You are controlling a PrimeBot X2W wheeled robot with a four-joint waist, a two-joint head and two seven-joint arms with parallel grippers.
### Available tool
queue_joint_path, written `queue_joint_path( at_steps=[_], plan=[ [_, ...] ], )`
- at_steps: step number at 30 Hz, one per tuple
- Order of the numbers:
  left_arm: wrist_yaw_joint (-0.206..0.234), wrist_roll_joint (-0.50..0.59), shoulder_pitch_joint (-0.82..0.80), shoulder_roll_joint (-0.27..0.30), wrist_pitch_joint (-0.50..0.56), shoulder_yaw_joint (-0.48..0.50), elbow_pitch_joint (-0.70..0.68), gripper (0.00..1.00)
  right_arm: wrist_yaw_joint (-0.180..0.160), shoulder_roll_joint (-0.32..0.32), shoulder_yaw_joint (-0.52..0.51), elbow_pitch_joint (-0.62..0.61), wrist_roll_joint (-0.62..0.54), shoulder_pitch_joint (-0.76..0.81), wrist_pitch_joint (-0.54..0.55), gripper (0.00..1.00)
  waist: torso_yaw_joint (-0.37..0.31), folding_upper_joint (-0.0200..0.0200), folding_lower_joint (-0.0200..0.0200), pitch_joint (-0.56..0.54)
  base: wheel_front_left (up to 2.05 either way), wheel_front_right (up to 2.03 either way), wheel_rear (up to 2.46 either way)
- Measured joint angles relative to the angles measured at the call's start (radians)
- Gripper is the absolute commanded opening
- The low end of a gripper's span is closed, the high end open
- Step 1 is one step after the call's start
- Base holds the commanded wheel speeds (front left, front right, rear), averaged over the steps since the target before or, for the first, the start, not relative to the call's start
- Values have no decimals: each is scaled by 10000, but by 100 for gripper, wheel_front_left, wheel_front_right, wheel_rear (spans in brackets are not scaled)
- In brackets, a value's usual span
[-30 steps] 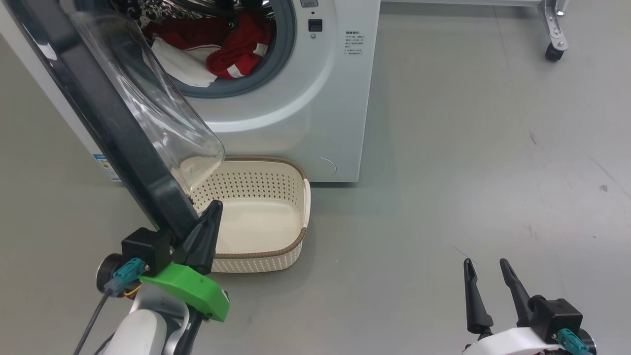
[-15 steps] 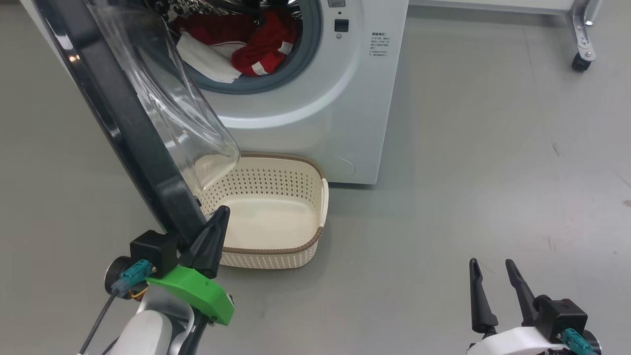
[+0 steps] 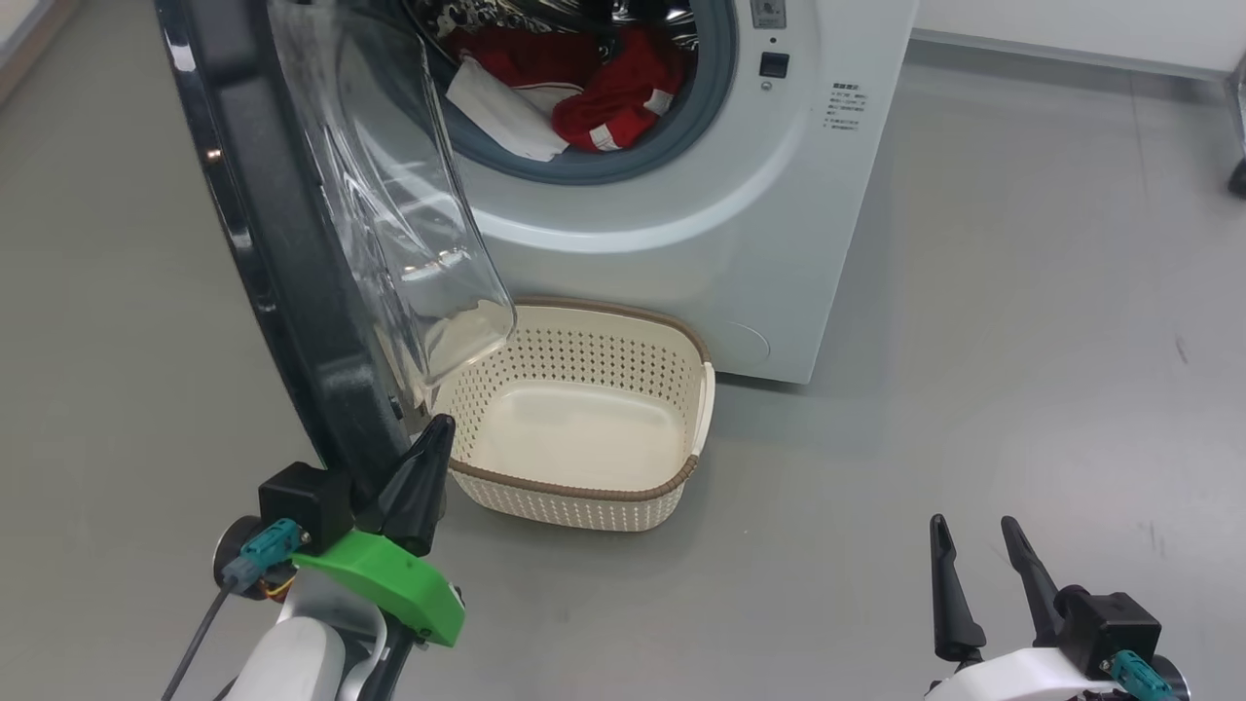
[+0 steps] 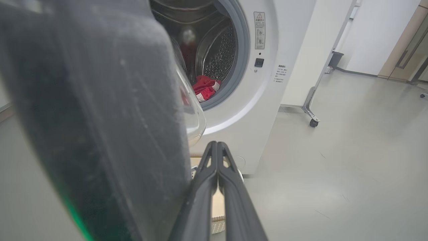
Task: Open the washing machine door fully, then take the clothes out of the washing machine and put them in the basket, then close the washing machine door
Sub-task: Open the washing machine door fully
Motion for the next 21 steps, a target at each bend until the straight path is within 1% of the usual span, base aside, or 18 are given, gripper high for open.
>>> queue_joint_path(
  at_steps=[7, 12, 17, 21],
  plan=[
    [8, -77, -8, 0, -163, 159, 209, 0, 23, 6, -4, 86, -13, 2, 0, 100, 590, 0, 0, -91, 0, 0, 0],
    [138, -157, -10, 4, -278, 337, 428, 0, 86, 8, -13, 165, -29, 8, 0, 100, 1037, 0, 0, -158, 0, 0, 0],
    [263, -199, -10, 6, -420, 552, 533, 0, 92, 12, 25, 211, -96, 10, 0, 100, 1341, 0, 0, -166, 0, 0, 0],
    [368, -309, -9, 117, -520, 869, 583, 0, 105, 13, 132, 219, -113, 3, 0, 100, 1470, 0, 0, -78, 0, 0, 0]
  ],
)
